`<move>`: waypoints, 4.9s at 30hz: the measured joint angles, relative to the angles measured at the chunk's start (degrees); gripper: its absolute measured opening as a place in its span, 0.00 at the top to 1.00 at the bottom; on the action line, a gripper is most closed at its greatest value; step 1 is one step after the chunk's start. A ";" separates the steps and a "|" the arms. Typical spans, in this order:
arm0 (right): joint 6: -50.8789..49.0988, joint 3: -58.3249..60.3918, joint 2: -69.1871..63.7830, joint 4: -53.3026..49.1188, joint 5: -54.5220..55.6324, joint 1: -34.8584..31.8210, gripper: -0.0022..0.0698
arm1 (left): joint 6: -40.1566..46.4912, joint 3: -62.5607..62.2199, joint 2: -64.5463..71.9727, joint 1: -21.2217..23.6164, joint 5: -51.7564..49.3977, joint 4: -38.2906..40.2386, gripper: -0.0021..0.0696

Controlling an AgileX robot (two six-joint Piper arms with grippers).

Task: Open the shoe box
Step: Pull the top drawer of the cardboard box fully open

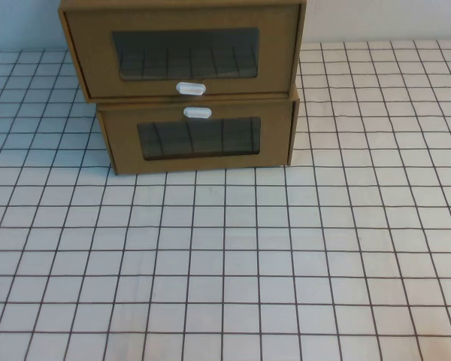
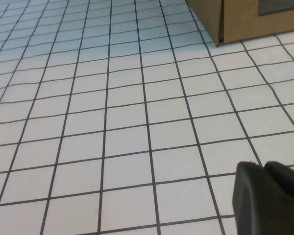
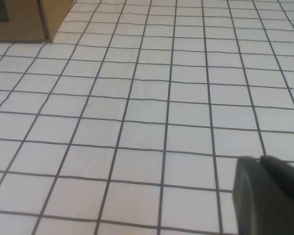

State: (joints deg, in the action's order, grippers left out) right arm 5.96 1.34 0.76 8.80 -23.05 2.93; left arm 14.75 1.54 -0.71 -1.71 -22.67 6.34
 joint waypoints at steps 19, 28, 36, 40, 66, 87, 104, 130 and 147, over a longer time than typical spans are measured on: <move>0.00 0.00 0.00 0.00 0.00 0.00 0.99 | 0.00 0.00 0.00 0.00 0.10 0.00 0.97; 0.00 0.00 0.00 0.00 0.00 0.00 0.99 | 0.00 0.00 0.00 0.00 0.10 0.00 0.97; 0.00 0.00 0.00 0.00 0.00 0.00 0.99 | 0.00 0.00 0.00 0.00 0.21 0.00 0.97; 0.00 0.00 0.00 0.00 0.00 0.00 0.99 | -1.91 0.00 0.00 0.00 2.09 3.47 0.97; 0.00 0.00 0.00 0.00 0.00 0.00 0.99 | -5.52 -12.43 10.44 0.04 0.62 32.20 0.97; 0.00 0.00 0.00 0.00 0.00 0.00 0.99 | 24.63 -74.20 67.33 0.17 -23.15 34.48 0.97; 0.00 0.00 0.00 -4.64 0.00 0.00 0.99 | 24.60 -113.74 101.23 -5.69 -34.31 35.93 0.97; 0.00 0.00 0.00 19.84 15.81 0.00 0.99 | 21.19 -127.14 115.21 -9.81 -40.48 31.52 0.97; 0.62 -14.64 -7.65 35.41 0.57 0.00 0.99 | 20.75 -127.37 115.59 -9.81 -36.06 30.79 0.97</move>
State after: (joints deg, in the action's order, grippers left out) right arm 6.58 -13.29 -6.89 44.22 -22.48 2.93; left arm 35.50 -125.83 114.88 -11.52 -58.73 37.13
